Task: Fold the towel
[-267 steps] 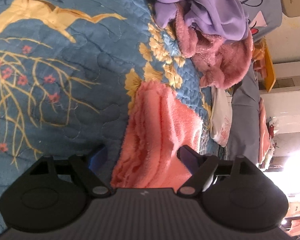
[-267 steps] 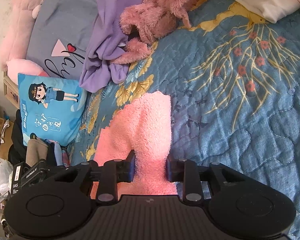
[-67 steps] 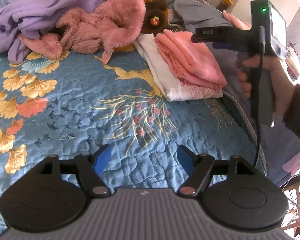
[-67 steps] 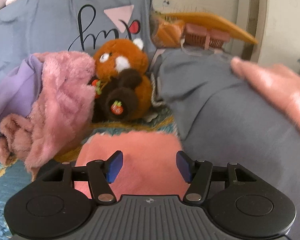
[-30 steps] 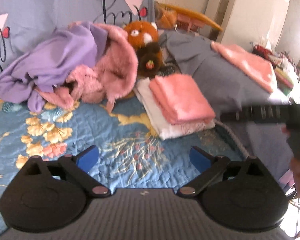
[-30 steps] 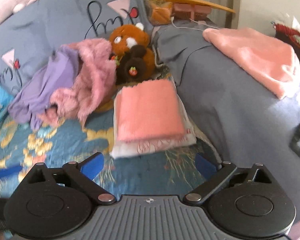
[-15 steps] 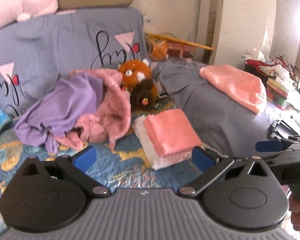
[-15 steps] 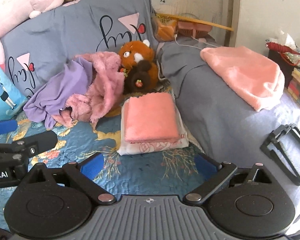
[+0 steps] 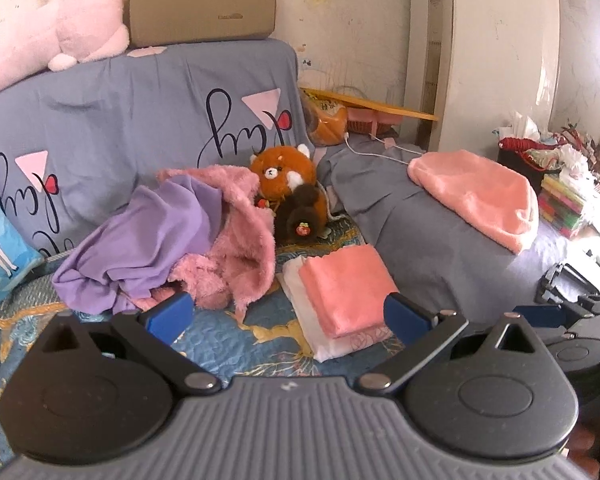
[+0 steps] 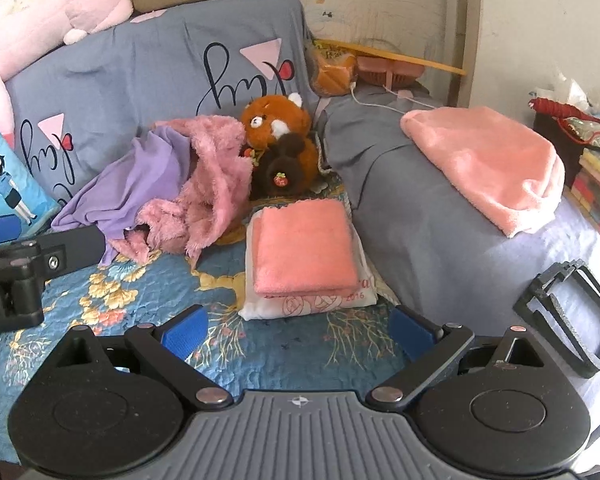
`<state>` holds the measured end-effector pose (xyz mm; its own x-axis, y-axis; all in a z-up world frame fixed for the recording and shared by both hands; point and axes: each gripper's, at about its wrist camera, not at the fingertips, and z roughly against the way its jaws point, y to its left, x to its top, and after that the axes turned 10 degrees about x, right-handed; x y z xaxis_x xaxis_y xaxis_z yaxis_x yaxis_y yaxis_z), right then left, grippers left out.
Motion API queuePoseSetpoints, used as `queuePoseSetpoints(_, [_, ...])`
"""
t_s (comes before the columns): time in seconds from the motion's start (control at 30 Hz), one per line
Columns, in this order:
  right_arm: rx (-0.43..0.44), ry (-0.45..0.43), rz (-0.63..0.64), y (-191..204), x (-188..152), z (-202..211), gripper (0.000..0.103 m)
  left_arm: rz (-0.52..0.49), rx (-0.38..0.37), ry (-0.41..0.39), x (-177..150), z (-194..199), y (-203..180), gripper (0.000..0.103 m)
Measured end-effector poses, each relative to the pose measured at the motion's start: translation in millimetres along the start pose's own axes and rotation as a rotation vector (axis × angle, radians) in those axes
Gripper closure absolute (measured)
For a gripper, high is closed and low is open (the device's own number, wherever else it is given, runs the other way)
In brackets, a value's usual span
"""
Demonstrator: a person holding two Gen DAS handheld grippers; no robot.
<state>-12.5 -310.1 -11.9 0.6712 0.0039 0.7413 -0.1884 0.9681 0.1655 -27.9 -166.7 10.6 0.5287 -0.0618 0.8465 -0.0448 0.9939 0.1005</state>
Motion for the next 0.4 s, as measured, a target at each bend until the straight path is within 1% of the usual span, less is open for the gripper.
queuePoseSetpoints(0.03, [0.004, 0.000, 0.001, 0.8, -0.4, 0.1, 0.006, -0.003, 0.001, 0.000, -0.7, 0.6, -0.3, 0.000])
queuePoseSetpoints(0.17, [-0.010, -0.026, 0.010, 2.6, -0.1, 4.2, 0.016, 0.006, 0.004, 0.001, -3.1, 0.4, 2.0, 0.000])
queuePoseSetpoints(0.27, [-0.015, -0.030, 0.004, 1.7, 2.4, 5.9, 0.019, 0.007, 0.011, -0.002, -3.8, 1.2, 3.5, 0.000])
queuePoseSetpoints(0.4, [-0.025, -0.030, 0.017, 4.3, 2.8, 6.9, 0.019, 0.003, 0.017, -0.008, -4.4, 3.2, 4.6, 0.000])
